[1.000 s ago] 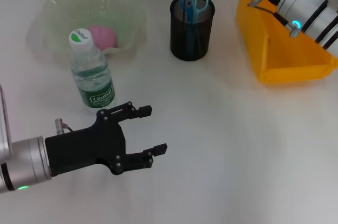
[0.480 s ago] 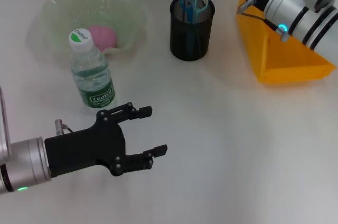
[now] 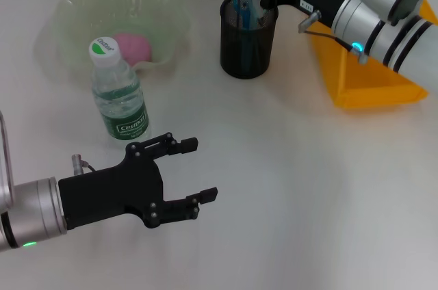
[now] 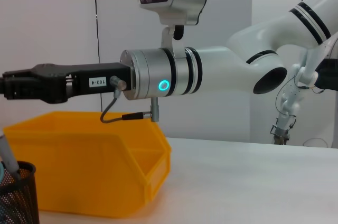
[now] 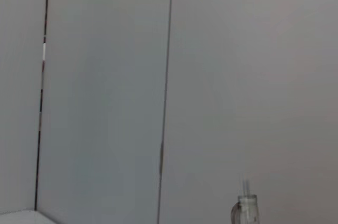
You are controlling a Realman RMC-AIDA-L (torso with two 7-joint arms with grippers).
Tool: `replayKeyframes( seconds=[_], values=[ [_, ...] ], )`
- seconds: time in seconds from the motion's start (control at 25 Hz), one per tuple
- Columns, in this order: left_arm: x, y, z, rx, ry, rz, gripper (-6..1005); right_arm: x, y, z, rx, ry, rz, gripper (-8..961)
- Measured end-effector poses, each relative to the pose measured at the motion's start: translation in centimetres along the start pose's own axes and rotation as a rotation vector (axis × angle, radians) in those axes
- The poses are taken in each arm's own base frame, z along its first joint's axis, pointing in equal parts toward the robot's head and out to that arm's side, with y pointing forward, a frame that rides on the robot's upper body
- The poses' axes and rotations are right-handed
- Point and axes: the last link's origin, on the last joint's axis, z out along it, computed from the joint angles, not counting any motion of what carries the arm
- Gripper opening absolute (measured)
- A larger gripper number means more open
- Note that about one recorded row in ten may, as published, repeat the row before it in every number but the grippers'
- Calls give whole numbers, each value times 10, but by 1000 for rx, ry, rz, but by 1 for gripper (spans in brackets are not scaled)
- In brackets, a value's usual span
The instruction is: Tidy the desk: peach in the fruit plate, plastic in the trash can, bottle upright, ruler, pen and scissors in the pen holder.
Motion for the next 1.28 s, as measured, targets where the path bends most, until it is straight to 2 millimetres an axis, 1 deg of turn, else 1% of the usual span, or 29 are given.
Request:
replayKeyframes(
  seconds=[0.36,0.4,0.44,0.56,0.6,0.64,0.72,0.76,0.8,0.84,0.88,0.92,1.04,1.08,1.16,1.28],
  values=[
    [-1,1,-1,2,-1,-2,797,5,1,-11,2,-12,13,218],
    [-1,1,-1,2,-1,-2,797,4,3,-19,-6,-49,28,224],
    [-1,1,-1,1,0,-2,797,4,3,-19,-6,-49,28,264],
    [-1,1,-2,2,1,-3,797,-2,8,-41,-31,-143,89,385],
    [-1,1,-2,2,1,-6,797,-6,13,-65,-85,-199,170,425],
    [-1,1,-2,2,1,-6,797,-6,13,-65,-85,-199,170,458],
    [0,2,-2,-1,3,-11,797,-6,19,-87,-153,-201,222,524],
    [0,2,-3,-3,4,-11,797,-4,25,-102,-208,-180,232,558],
    [2,1,-4,-5,12,-11,797,0,34,-128,-330,-116,206,591],
    [2,1,-4,-5,12,-11,797,0,34,-128,-330,-116,206,624],
    [2,1,-4,-4,14,-11,797,3,38,-137,-374,-87,198,657],
    [2,1,-5,-2,17,-11,797,8,42,-151,-437,-32,185,693],
    [2,0,-6,4,17,-11,797,23,53,-182,-575,107,174,801],
    [2,-1,-7,6,16,-13,797,25,54,-188,-591,128,179,837],
    [2,-1,-7,6,15,-20,797,33,59,-197,-607,172,193,837],
    [4,-3,-6,0,12,-31,797,39,62,-200,-596,202,200,837]
  ],
)
